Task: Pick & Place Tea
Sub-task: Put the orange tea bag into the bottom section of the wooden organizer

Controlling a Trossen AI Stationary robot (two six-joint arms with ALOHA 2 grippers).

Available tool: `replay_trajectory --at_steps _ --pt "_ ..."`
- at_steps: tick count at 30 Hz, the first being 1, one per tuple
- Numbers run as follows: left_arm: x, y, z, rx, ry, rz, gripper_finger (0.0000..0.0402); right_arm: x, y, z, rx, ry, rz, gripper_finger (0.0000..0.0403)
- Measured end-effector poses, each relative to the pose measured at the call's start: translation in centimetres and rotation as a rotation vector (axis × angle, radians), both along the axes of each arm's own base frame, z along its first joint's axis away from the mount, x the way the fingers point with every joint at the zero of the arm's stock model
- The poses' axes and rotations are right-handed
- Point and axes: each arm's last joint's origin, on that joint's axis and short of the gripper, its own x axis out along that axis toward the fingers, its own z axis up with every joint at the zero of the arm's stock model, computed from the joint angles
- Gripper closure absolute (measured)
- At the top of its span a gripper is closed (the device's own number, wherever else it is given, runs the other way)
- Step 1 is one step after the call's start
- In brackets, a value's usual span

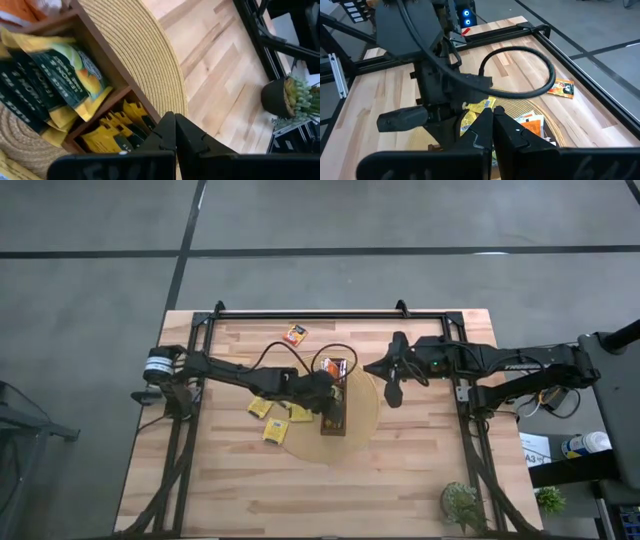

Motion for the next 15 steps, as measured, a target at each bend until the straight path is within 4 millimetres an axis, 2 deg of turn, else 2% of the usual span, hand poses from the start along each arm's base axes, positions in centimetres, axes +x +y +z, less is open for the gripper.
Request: replay_trajectory --at_steps 9,15 --pt "-0.3 0.7 1.4 0.051 -0.029 0.0 0.0401 0.0 0.0 -0.1 -0.002 0.008 0.003 0.0394" --pt "-2.4 1.7 3.4 0.175 0.032 0.055 0.0402 0.0 0.0 -0.1 -0.001 0.008 0.004 0.0394"
